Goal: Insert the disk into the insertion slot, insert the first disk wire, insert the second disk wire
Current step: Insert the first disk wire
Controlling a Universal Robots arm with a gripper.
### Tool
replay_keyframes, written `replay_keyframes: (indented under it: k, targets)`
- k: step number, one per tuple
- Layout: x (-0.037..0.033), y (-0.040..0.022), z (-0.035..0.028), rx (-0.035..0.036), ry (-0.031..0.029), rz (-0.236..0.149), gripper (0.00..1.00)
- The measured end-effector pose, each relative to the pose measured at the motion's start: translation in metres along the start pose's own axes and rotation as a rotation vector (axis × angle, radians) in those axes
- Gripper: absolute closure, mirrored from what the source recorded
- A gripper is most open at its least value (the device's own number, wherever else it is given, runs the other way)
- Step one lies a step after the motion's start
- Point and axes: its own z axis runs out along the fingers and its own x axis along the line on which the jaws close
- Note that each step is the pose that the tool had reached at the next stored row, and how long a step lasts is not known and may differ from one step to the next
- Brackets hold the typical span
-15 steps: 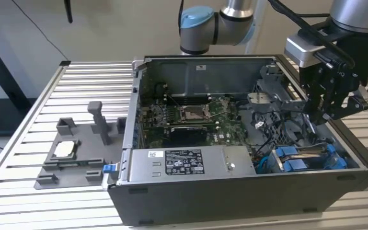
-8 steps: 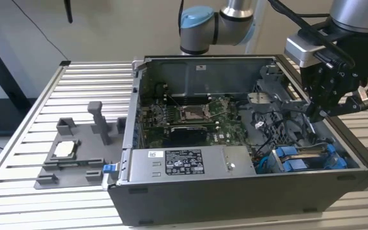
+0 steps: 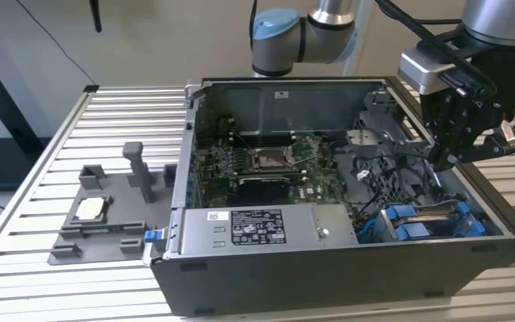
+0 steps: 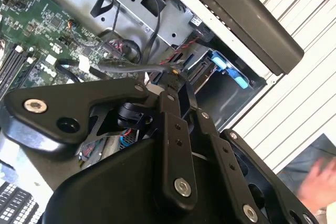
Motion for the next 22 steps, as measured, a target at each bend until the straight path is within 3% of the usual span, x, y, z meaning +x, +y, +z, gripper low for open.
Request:
replay_keyframes:
  k: [5, 8, 9, 14, 17, 20, 22]
  targets:
    - [-0.0001, 0.0002, -0.0002, 0.0006, 0.0002, 0.0, 0.8]
    - [-0.0003, 0.0007, -0.0022, 0.0053, 0.0008, 0.0, 0.79]
    - [-0.0004, 0.0013, -0.0028, 0.009, 0.0013, -0.001, 0.73]
    - [-0.0019, 0.0095, -0.0063, 0.0392, 0.0059, -0.002, 0.73]
    - [-0.0026, 0.0139, -0.006, 0.0635, 0.0153, -0.005, 0.73]
    - [-0.0029, 0.0145, -0.0036, 0.0805, 0.0231, -0.008, 0.73]
    - [-0.0034, 0.0165, -0.003, 0.0882, 0.0271, -0.009, 0.73]
